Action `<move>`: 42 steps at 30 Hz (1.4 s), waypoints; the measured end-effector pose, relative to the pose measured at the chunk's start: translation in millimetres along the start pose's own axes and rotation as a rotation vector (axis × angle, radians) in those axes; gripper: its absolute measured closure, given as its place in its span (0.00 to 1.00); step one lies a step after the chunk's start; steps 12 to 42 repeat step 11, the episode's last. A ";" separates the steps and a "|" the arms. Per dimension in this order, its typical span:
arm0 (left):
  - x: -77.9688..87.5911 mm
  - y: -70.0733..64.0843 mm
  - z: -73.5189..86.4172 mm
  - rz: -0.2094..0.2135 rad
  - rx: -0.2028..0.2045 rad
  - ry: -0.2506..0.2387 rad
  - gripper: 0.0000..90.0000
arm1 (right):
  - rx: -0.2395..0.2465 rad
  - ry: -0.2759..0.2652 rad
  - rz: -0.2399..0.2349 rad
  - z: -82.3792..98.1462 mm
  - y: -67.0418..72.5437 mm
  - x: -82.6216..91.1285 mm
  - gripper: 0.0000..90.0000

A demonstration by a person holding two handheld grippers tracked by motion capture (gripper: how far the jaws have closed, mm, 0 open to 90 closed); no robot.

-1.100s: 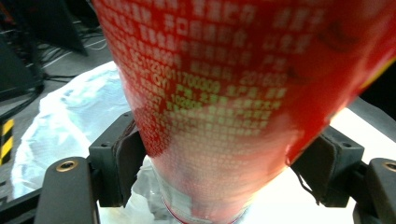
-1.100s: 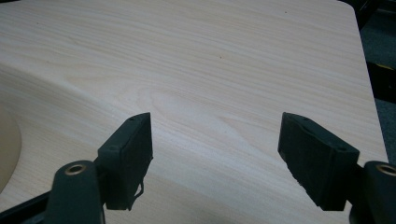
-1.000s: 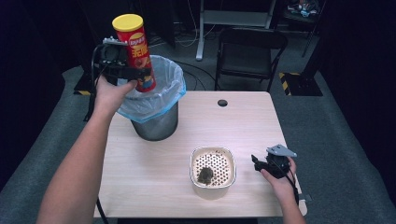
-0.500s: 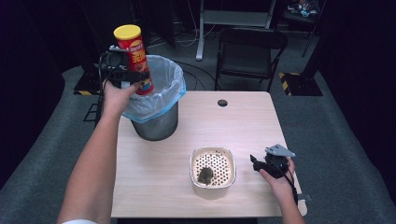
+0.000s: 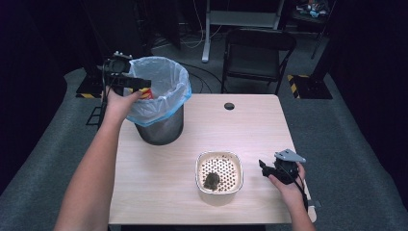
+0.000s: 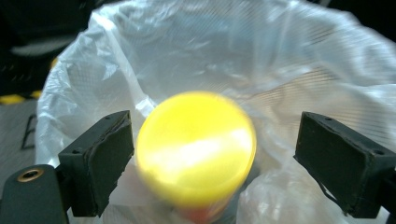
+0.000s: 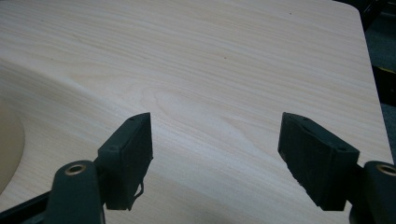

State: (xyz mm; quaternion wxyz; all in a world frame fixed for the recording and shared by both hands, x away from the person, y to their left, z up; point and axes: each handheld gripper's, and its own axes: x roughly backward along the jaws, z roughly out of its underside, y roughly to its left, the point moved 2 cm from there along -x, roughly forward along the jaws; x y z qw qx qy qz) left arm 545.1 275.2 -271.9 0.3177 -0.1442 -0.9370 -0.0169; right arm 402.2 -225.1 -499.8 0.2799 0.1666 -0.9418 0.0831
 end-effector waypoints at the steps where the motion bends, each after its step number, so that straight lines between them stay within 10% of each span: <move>1: 0.0 0.0 0.0 0.000 0.000 0.000 0.14 | 0.013 0.003 -0.003 0.2 -1.4 1.1 0.29; 3: 14.1 -2.0 14.9 0.085 -0.002 -0.016 0.16 | 0.008 -0.003 -0.002 -0.1 -1.9 1.7 0.29; 7: 29.2 -5.7 35.2 0.126 -0.055 -0.001 0.18 | 0.003 0.000 -0.002 0.6 -1.8 1.9 0.28; 11: 64.6 -12.0 63.4 0.194 -0.114 -0.103 0.19 | 0.008 0.004 0.003 1.1 -0.6 2.0 0.29; 42: 64.6 -12.0 63.4 0.194 -0.114 -0.103 0.19 | 0.008 0.004 0.003 1.1 -0.6 2.0 0.29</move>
